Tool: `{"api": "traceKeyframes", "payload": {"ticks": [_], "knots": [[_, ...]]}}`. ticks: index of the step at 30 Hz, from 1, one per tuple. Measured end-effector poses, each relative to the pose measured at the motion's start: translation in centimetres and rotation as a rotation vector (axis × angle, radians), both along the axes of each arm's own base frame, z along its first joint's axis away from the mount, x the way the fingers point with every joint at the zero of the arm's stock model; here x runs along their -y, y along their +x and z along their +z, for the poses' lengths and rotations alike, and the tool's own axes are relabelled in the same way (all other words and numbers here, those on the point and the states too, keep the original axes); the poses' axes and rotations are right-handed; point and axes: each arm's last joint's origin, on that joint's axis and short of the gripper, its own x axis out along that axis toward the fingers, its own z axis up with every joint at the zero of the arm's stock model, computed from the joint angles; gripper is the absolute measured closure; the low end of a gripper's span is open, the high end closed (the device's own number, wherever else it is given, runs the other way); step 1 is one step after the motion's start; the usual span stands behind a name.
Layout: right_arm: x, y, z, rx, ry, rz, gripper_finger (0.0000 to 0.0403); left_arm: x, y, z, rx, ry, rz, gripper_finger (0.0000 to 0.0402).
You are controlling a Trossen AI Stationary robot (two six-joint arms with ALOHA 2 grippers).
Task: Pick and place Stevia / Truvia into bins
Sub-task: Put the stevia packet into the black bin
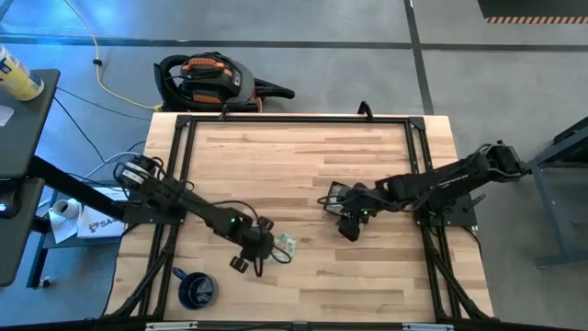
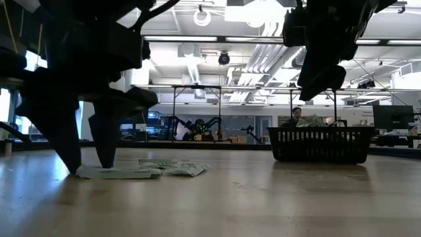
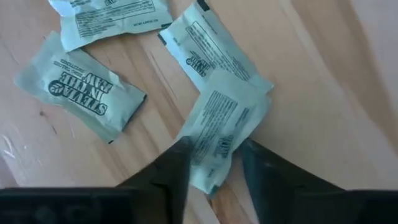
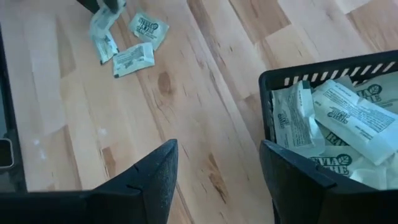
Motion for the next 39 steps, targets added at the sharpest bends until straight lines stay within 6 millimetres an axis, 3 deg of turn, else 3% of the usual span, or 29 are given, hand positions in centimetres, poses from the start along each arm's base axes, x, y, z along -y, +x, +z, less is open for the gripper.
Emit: {"api": "traceKeyframes", "payload": {"ticks": [5,8,11,15,21,27,30,32,35,39], "knots": [[-0.2,-0.1,0.2,0.016,-0.019,-0.026,0.0185,-0.2,-0.2,-0.2,-0.002,0.071,0.025,0.0315],[-0.8,-0.3,1.5,0.085,-0.055,-0.046,0.0185,-0.5,-0.4,0.5,-0.020,0.130,0.050,0.0376],[-1.3,-0.9,4.6,0.170,-0.131,-0.096,0.0185,-1.1,-0.7,1.8,-0.086,0.212,0.113,0.0374],[-1.8,-3.0,8.8,0.221,-0.255,-0.181,0.0185,-2.2,1.2,6.5,0.036,0.167,0.185,0.0358],[-2.2,-7.2,12.2,0.108,-0.374,-0.262,0.0185,-6.6,7.3,10.8,0.410,0.056,0.290,0.0379],[-3.0,-10.3,11.8,-0.041,-0.380,-0.290,0.0185,-11.3,15.0,11.2,0.526,-0.013,0.338,0.0378],[-3.6,-10.8,11.0,-0.055,-0.375,-0.282,0.0185,-12.2,18.8,10.3,0.528,-0.018,0.328,0.0370],[-3.9,-10.8,10.4,-0.064,-0.365,-0.275,0.0185,-12.3,20.9,8.4,0.471,0.004,0.357,0.0352],[-4.2,-10.8,9.4,-0.079,-0.348,-0.264,0.0185,-12.6,22.3,7.0,0.348,0.015,0.409,0.0306],[-4.6,-10.7,8.2,-0.079,-0.335,-0.249,0.0185,-12.5,21.7,8.8,0.206,0.076,0.493,0.0237]]}}
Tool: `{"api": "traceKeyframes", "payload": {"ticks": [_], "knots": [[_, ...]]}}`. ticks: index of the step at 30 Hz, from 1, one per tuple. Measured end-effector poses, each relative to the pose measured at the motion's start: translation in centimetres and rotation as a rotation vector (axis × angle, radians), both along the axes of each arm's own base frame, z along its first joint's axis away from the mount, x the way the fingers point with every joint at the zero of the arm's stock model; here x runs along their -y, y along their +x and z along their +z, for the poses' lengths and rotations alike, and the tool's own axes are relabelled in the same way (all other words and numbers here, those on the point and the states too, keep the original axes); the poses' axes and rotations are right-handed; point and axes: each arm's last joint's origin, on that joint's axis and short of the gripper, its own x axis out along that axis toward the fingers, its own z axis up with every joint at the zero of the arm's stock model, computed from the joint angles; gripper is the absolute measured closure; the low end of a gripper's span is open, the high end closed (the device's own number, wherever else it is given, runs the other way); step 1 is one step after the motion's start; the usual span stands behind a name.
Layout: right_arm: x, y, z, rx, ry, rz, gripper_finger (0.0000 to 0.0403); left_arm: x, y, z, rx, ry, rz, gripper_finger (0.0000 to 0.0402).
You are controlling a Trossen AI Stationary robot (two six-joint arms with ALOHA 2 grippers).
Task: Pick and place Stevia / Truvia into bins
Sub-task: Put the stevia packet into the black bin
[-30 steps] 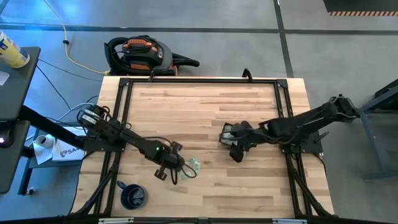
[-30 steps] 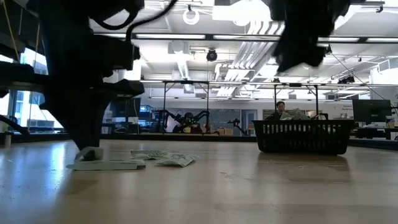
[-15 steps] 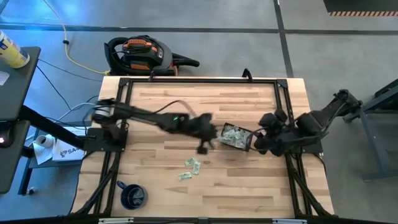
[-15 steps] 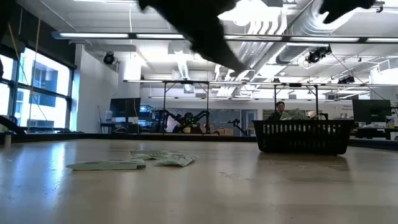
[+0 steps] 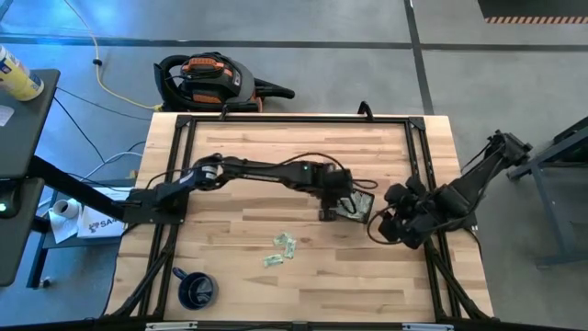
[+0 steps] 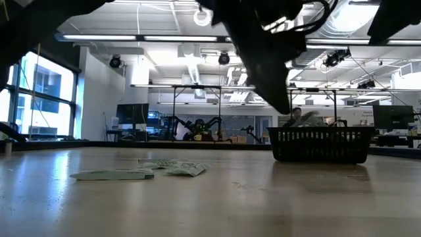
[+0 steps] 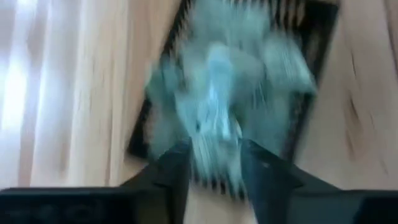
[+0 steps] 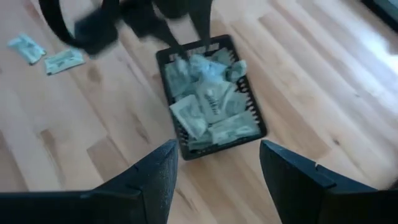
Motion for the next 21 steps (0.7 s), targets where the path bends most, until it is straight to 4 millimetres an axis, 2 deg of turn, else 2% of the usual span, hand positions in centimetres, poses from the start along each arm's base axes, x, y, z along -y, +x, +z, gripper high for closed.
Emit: {"api": "traceKeyframes", "payload": {"ticks": [4,6,9,13,17,21], "knots": [[-0.4,0.7,-1.5,0.004,0.023,0.062,0.0185,1.1,-2.8,2.3,-0.212,-0.040,0.011,0.0185],[-0.3,1.4,-2.4,0.007,0.047,0.106,0.0185,2.2,-4.1,3.8,-0.212,-0.041,-0.015,0.0174],[0.1,2.9,-3.9,0.036,0.092,0.177,0.0185,4.2,-6.6,4.4,-0.198,-0.054,-0.049,0.0176],[0.8,5.2,-4.8,0.144,0.151,0.286,0.0185,6.2,-11.4,2.3,-0.140,-0.143,0.046,0.0199],[1.5,7.8,-5.1,0.232,0.172,0.424,0.0185,7.5,-17.6,0.6,-0.006,-0.282,0.193,0.0225],[1.8,10.8,-6.5,0.260,0.174,0.580,0.0185,9.2,-22.3,-1.5,0.040,-0.371,0.193,0.0237]]}}
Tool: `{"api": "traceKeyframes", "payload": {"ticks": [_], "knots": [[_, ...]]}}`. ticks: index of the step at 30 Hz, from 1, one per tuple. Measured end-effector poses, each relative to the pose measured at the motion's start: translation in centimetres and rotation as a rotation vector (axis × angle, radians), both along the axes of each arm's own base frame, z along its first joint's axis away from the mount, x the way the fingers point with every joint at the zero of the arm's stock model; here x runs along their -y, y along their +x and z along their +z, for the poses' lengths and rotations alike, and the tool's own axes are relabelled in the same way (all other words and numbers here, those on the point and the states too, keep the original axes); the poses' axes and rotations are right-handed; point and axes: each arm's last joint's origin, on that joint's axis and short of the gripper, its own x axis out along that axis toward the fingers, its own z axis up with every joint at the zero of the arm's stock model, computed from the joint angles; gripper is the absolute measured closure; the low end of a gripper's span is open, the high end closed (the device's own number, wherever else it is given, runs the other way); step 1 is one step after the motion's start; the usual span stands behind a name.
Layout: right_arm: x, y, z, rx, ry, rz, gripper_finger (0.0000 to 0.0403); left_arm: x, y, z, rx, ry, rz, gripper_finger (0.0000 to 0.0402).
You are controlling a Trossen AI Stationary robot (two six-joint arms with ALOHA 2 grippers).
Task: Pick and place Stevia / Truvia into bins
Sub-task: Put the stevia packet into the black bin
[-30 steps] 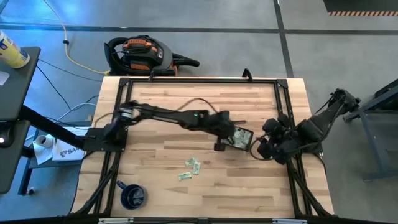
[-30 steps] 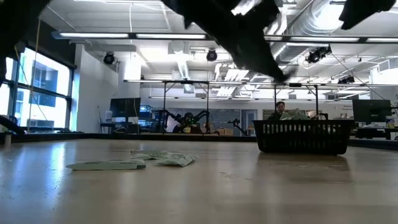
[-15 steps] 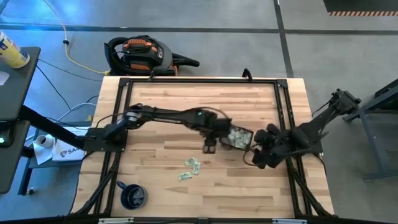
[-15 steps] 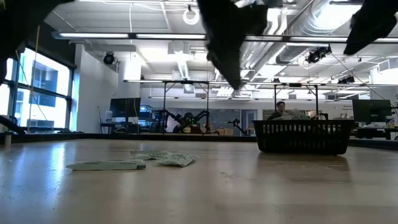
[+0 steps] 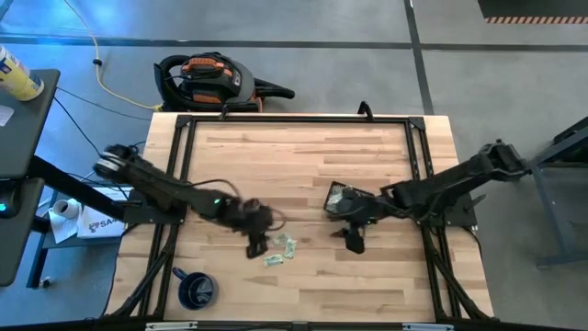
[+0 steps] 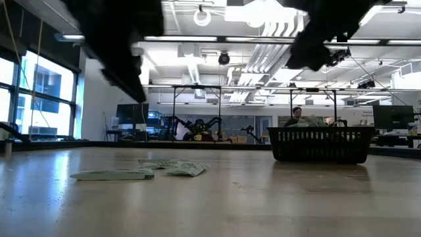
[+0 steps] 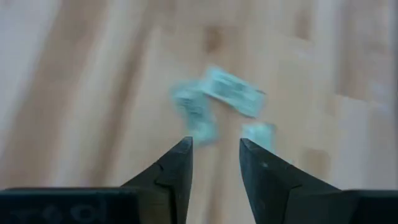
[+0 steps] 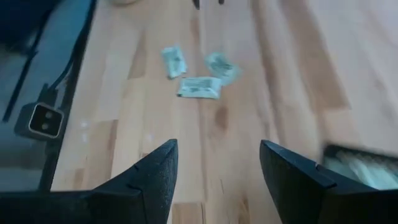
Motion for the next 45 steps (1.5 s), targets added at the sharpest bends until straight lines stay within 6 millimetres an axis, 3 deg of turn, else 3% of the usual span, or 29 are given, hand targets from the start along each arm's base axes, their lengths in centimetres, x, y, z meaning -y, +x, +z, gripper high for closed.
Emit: {"api": "traceKeyframes", "payload": {"ticks": [5,11,15,20,24,27,34,36,40,44,45], "knots": [[0.3,3.9,-1.1,-0.063,-0.033,0.081,0.0185,3.7,-3.0,-1.9,0.017,-0.075,-0.139,0.0228],[0.7,7.7,-1.3,-0.180,-0.101,0.080,0.0185,6.9,-3.6,-3.7,0.057,0.020,-0.148,0.0178],[0.9,8.6,-1.5,-0.235,-0.122,0.084,0.0185,7.3,-2.7,-5.3,0.057,0.030,-0.110,0.0134],[0.9,8.1,-1.3,-0.265,-0.128,0.067,0.0185,7.1,-1.1,-7.6,0.057,0.031,-0.065,0.0104],[1.2,7.2,-1.0,-0.319,-0.173,0.033,0.0185,7.5,0.1,-8.6,0.053,0.059,-0.066,0.0120],[1.5,6.3,-0.6,-0.373,-0.198,-0.001,0.0185,7.8,0.3,-9.3,0.062,0.144,-0.078,0.0161],[0.9,1.8,4.1,-0.297,-0.357,-0.171,0.0185,7.2,0.0,-10.2,0.003,0.285,-0.078,0.0328],[1.0,-0.1,5.6,-0.273,-0.388,-0.255,0.0185,6.6,-0.1,-9.4,-0.029,0.283,-0.075,0.0372],[1.3,-4.1,7.6,-0.278,-0.393,-0.397,0.0185,5.0,0.1,-6.1,-0.088,0.222,-0.092,0.0368],[1.5,-7.6,9.0,-0.256,-0.404,-0.501,0.0185,2.7,2.2,0.9,0.119,0.229,-0.128,0.0349],[1.5,-8.3,9.3,-0.240,-0.408,-0.522,0.0185,1.8,2.9,1.9,0.154,0.265,-0.144,0.0354]]}}
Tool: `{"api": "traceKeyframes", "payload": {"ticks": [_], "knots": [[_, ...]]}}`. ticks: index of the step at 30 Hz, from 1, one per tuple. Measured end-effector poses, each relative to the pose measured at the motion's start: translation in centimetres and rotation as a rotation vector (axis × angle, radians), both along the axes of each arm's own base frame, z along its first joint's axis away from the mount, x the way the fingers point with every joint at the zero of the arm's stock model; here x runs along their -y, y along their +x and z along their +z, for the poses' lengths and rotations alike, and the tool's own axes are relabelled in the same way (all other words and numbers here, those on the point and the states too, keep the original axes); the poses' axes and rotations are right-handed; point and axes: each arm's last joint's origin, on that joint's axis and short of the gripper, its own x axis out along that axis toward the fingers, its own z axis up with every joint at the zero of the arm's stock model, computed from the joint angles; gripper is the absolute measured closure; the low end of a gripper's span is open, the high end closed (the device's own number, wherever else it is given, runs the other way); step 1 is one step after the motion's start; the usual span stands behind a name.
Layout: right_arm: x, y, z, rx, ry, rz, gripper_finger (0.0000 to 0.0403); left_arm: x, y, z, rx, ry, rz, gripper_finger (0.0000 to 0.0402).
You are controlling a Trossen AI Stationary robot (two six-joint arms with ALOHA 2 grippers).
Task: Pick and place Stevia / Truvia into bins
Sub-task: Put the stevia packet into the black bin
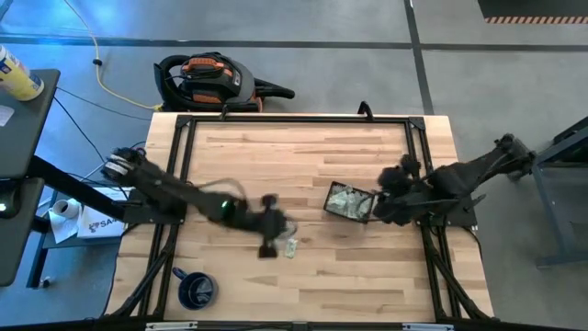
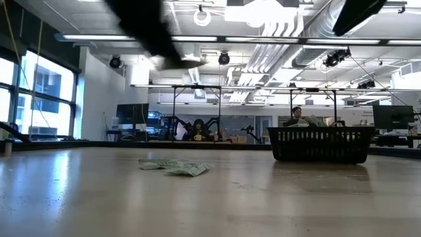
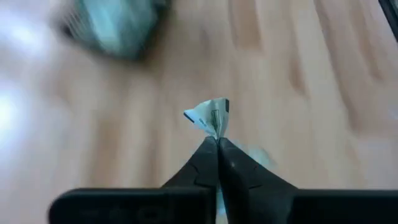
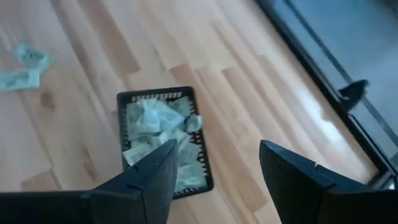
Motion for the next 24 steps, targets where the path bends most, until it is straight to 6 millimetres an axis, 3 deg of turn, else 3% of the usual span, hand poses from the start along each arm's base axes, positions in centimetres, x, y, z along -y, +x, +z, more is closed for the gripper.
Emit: {"api": "traceKeyframes", "payload": {"ticks": [3,6,10,14,17,19,24], "knots": [[-0.1,-1.5,0.5,0.040,-0.025,-0.027,0.0185,-3.7,3.2,2.2,0.126,0.050,-0.045,0.0382],[-0.3,-2.3,0.7,0.058,-0.033,-0.038,0.0185,-7.7,7.2,3.8,0.252,0.025,-0.028,0.0382],[-0.6,-2.3,0.5,0.059,-0.032,-0.042,0.0185,-11.8,12.1,2.2,0.221,0.023,-0.012,0.0359],[-0.9,-2.2,-0.4,0.058,-0.029,-0.052,0.0185,-12.5,16.7,1.0,0.234,-0.008,-0.074,0.0357],[-1.1,-2.2,-1.5,0.041,0.000,-0.063,0.0185,-12.4,19.1,-1.9,0.147,-0.012,-0.078,0.0360],[-1.3,-2.3,-2.4,0.016,0.029,-0.066,0.0185,-12.2,19.2,-3.8,0.009,-0.033,-0.070,0.0354],[-2.1,-2.1,-4.4,0.015,0.090,-0.041,0.0185,-12.2,19.4,-2.3,-0.050,0.025,0.019,0.0301]]}}
